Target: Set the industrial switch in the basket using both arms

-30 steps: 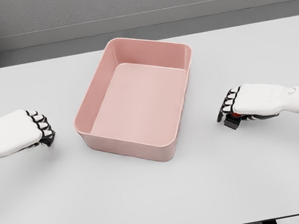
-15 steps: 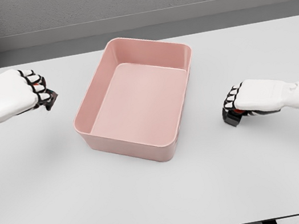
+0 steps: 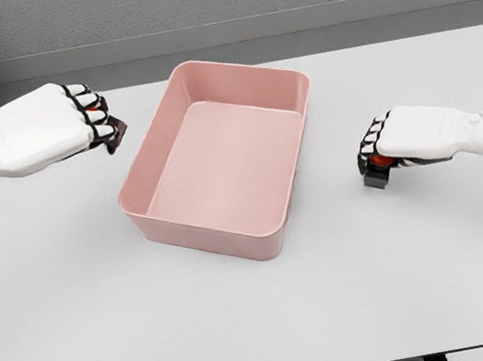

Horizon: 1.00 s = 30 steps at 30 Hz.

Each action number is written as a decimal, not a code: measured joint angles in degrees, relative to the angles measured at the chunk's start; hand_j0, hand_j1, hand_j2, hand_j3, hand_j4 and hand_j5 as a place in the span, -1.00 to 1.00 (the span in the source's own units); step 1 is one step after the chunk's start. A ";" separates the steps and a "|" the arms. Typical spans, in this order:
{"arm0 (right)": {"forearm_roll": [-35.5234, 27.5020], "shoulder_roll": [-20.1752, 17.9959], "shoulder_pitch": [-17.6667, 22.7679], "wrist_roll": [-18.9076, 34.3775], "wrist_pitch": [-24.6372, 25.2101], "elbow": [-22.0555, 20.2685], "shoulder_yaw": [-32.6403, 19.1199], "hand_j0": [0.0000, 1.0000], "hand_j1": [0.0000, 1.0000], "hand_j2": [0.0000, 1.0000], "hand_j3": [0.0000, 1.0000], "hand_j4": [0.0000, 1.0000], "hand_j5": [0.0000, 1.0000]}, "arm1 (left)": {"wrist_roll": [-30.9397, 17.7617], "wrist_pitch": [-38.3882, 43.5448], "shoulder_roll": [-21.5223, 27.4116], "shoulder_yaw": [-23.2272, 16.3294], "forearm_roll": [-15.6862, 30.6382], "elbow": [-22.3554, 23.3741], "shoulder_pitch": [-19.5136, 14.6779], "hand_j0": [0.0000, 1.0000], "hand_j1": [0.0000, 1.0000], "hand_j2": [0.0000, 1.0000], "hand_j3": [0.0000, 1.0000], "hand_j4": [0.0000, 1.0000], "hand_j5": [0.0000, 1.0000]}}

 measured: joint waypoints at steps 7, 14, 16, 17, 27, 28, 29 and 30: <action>-0.21 0.34 -2.29 -0.09 0.01 -0.01 -0.02 0.04 0.04 0.04 0.04 0.04 0.04 | -2.16 -0.01 -4.17 -4.68 -0.02 -0.01 -3.87 -0.33 -0.33 -0.33 -0.33 -0.33 -0.33; -1.20 0.52 -3.78 -0.08 0.00 -0.08 0.00 0.04 0.04 0.04 0.04 0.04 0.04 | -4.53 -0.04 -9.14 -9.22 -0.23 0.00 -6.24 -0.34 -0.34 -0.34 -0.34 -0.34 -0.34; -1.31 0.53 -3.87 -0.08 0.00 -0.09 0.00 0.04 0.04 0.04 0.04 0.04 0.04 | -5.16 -0.03 -10.47 -10.60 -0.27 0.00 -7.38 -0.34 -0.34 -0.34 -0.34 -0.34 -0.34; -1.35 0.53 -4.22 -0.08 0.01 -0.09 0.00 0.04 0.04 0.04 0.04 0.04 0.04 | -5.47 -0.04 -10.94 -11.29 -0.32 0.00 -7.56 -0.34 -0.34 -0.34 -0.34 -0.34 -0.34; -2.61 0.54 -7.12 -0.10 0.01 -0.30 0.00 0.02 0.02 0.02 0.02 0.02 0.02 | -10.69 -0.06 -14.48 -14.57 -0.35 0.07 -9.05 -0.34 -0.34 -0.34 -0.34 -0.34 -0.34; -2.75 0.55 -7.12 -0.10 0.01 -0.32 0.00 0.02 0.02 0.02 0.02 0.02 0.02 | -10.83 -0.07 -14.66 -14.74 -0.38 0.08 -9.14 -0.34 -0.34 -0.34 -0.34 -0.34 -0.34; -2.84 0.57 -7.38 -0.09 0.00 -0.33 0.00 0.02 0.02 0.02 0.02 0.02 0.02 | -10.92 -0.06 -14.84 -14.88 -0.42 0.13 -9.23 -0.34 -0.34 -0.34 -0.34 -0.34 -0.34; -2.94 0.58 -7.65 -0.10 0.01 -0.34 0.00 0.02 0.02 0.02 0.02 0.02 0.02 | -11.00 -0.07 -15.13 -14.98 -0.53 0.24 -9.23 -0.34 -0.34 -0.34 -0.34 -0.34 -0.34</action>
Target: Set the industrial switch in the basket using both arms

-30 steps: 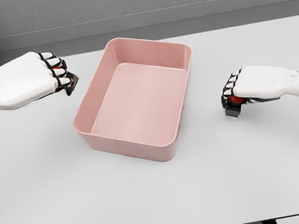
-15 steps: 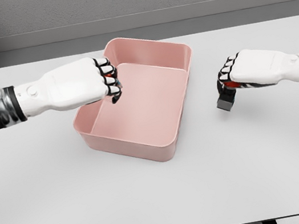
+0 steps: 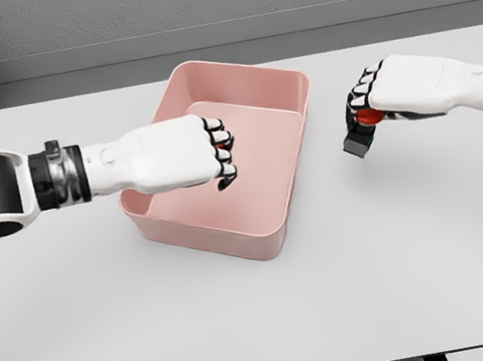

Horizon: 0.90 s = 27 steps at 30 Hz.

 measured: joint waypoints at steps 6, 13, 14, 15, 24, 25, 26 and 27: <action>-0.77 0.04 -1.23 0.00 0.00 -0.02 0.00 0.01 0.01 0.01 0.01 0.01 0.01 | -0.15 0.01 -2.08 -0.51 -0.81 2.54 -0.53 -0.34 -0.34 -0.34 -0.34 -0.34 -0.34; -1.52 0.48 -2.46 0.01 -0.01 -0.10 0.07 0.01 0.01 0.01 0.01 0.01 0.01 | -0.16 0.00 -4.10 -2.86 -2.19 4.57 -0.53 -0.23 -0.23 -0.23 -0.23 -0.23 -0.23; -1.55 0.60 -2.55 0.01 -0.01 -0.13 0.08 0.01 0.01 0.01 0.01 0.01 0.01 | -0.11 0.01 -4.19 -3.00 -2.26 4.62 -0.53 0.01 0.01 0.01 0.01 0.01 0.01; -1.59 0.71 -2.99 0.01 -0.01 -0.15 0.08 0.01 0.01 0.01 0.01 0.01 0.01 | -0.01 0.01 -4.24 -3.10 -2.33 4.65 -0.53 0.46 0.46 0.46 0.46 0.46 0.46; -1.96 2.37 -5.45 0.01 -0.01 -0.31 0.23 0.01 0.01 0.01 0.01 0.01 0.01 | 0.41 0.04 -3.54 -2.85 -2.32 4.05 -0.44 1.00 1.00 1.00 1.00 1.00 1.00; -2.00 2.63 -5.80 0.00 0.00 -0.33 0.24 0.01 0.01 0.01 0.01 0.01 0.01 | 0.42 0.04 -3.41 -2.79 -2.31 4.05 -0.44 1.00 1.00 1.00 1.00 1.00 1.00; -2.02 2.87 -5.89 0.01 0.00 -0.40 0.28 0.01 0.01 0.01 0.01 0.01 0.01 | 0.42 0.04 -3.30 -2.74 -2.30 4.05 -0.44 1.00 1.00 1.00 1.00 1.00 1.00; -2.02 3.07 -6.24 0.01 -0.01 -0.55 0.30 0.01 0.01 0.01 0.01 0.01 0.01 | 0.45 0.04 -3.23 -2.69 -2.29 4.05 -0.35 1.00 1.00 1.00 1.00 1.00 1.00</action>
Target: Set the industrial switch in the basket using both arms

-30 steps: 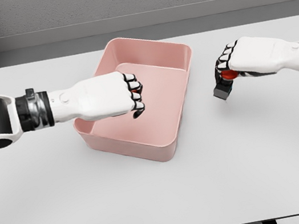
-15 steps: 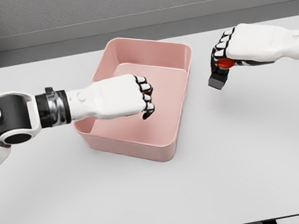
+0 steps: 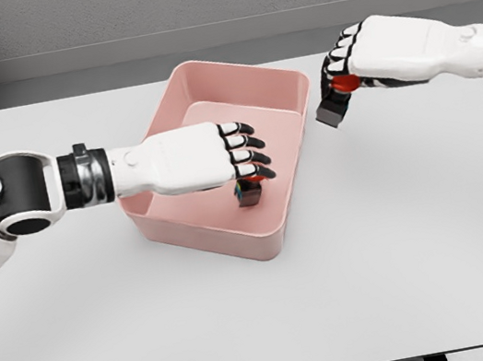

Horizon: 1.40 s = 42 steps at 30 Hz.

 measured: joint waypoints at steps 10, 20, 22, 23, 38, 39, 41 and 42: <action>-0.07 1.94 -1.67 0.02 0.00 -0.52 0.35 0.00 0.00 0.00 0.00 0.00 0.00 | 0.44 0.00 12.65 1.22 16.81 -2.50 -2.37 1.00 1.00 1.00 1.00 1.00 1.00; -0.06 6.57 -4.48 1.45 0.00 -0.47 1.94 -0.02 -0.02 -0.02 -0.02 -0.02 -0.02 | 0.00 -0.02 28.72 0.63 26.41 -2.37 -0.79 1.00 1.00 1.00 1.00 1.00 1.00; -0.04 7.65 -4.66 1.78 -0.01 -0.45 2.59 -0.02 -0.02 -0.02 -0.02 -0.02 -0.02 | 0.00 -0.01 29.15 0.77 26.56 -2.43 -0.79 1.00 1.00 1.00 1.00 1.00 1.00; -0.02 8.15 -4.83 1.95 -0.02 -0.44 2.80 -0.02 -0.02 -0.02 -0.02 -0.02 -0.02 | 0.00 -0.01 29.27 0.84 26.59 -2.49 -0.79 1.00 1.00 1.00 1.00 1.00 1.00; 2.37 15.92 -7.82 3.85 -0.02 0.64 4.69 0.54 0.54 0.54 0.54 0.54 0.54 | 0.00 -0.01 29.91 1.39 26.76 -3.16 -0.79 1.00 1.00 1.00 1.00 1.00 1.00; 2.74 16.28 -7.82 3.83 -0.02 0.86 4.65 0.98 0.98 0.98 0.98 0.98 0.98 | 0.00 0.00 29.94 1.39 26.76 -3.19 -0.70 1.00 1.00 1.00 1.00 1.00 1.00; 3.21 16.69 -7.73 3.85 -0.02 1.22 4.48 1.00 1.00 1.00 1.00 1.00 1.00 | 0.00 -0.01 29.96 1.41 26.76 -3.25 -0.70 1.00 1.00 1.00 1.00 1.00 1.00; 3.41 16.75 -7.73 3.88 -0.02 1.57 4.36 1.00 1.00 1.00 1.00 1.00 1.00 | 0.00 -0.01 29.96 1.42 26.76 -3.30 -0.79 1.00 1.00 1.00 1.00 1.00 1.00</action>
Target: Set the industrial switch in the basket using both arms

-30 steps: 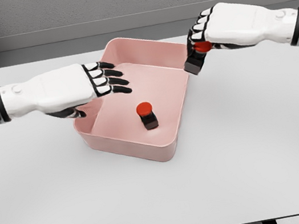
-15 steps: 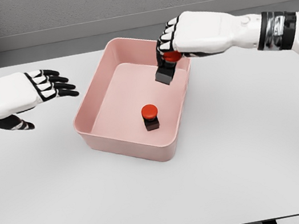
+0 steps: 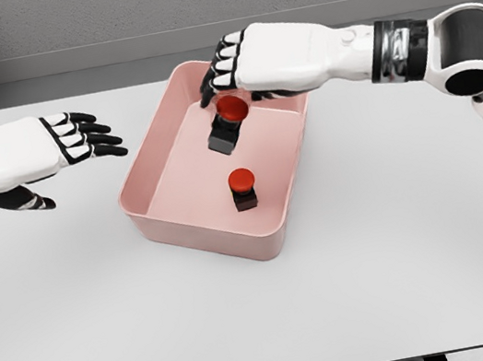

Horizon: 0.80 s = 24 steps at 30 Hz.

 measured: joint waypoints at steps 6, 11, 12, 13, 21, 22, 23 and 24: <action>2.48 -0.34 0.53 -0.02 0.00 3.72 -3.30 1.00 1.00 1.00 1.00 1.00 1.00 | 0.00 0.00 0.03 0.03 0.01 -0.11 0.18 1.00 1.00 1.00 1.00 1.00 1.00; 1.65 -7.19 6.41 -0.98 -0.02 5.55 -5.41 1.00 1.00 1.00 1.00 1.00 1.00 | -0.01 -0.01 0.03 -0.01 -0.03 -0.34 0.07 1.00 1.00 1.00 1.00 1.00 1.00; 1.50 -8.75 8.08 -1.13 -0.05 6.11 -6.22 1.00 1.00 1.00 1.00 1.00 1.00 | 0.03 0.00 -0.08 0.03 0.05 -0.50 0.09 1.00 1.00 1.00 1.00 1.00 1.00; 1.38 -10.12 9.93 -1.32 -0.06 6.52 -7.37 1.00 1.00 1.00 1.00 1.00 1.00 | 0.03 0.00 -0.17 0.04 0.09 -0.61 0.09 1.00 1.00 1.00 1.00 1.00 1.00; 0.86 -15.73 12.48 -3.05 0.01 7.71 -13.37 1.00 1.00 1.00 1.00 1.00 1.00 | 0.00 0.00 -0.64 -0.41 0.17 -0.87 0.00 1.00 1.00 1.00 1.00 1.00 1.00; 0.85 -15.91 12.48 -3.16 0.01 7.75 -13.54 1.00 1.00 1.00 1.00 1.00 1.00 | 0.00 0.00 -0.66 -0.49 0.16 -0.86 0.00 1.00 1.00 1.00 1.00 1.00 1.00; 0.84 -16.01 12.48 -3.23 0.01 7.77 -13.67 1.00 1.00 1.00 1.00 1.00 1.00 | 0.00 0.00 -0.67 -0.55 0.10 -0.85 0.00 1.00 1.00 1.00 1.00 1.00 1.00; 0.83 -16.08 12.48 -3.29 0.01 7.79 -13.75 1.00 1.00 1.00 1.00 1.00 1.00 | -0.01 0.00 -0.68 -0.58 0.08 -0.84 0.00 1.00 1.00 1.00 1.00 1.00 1.00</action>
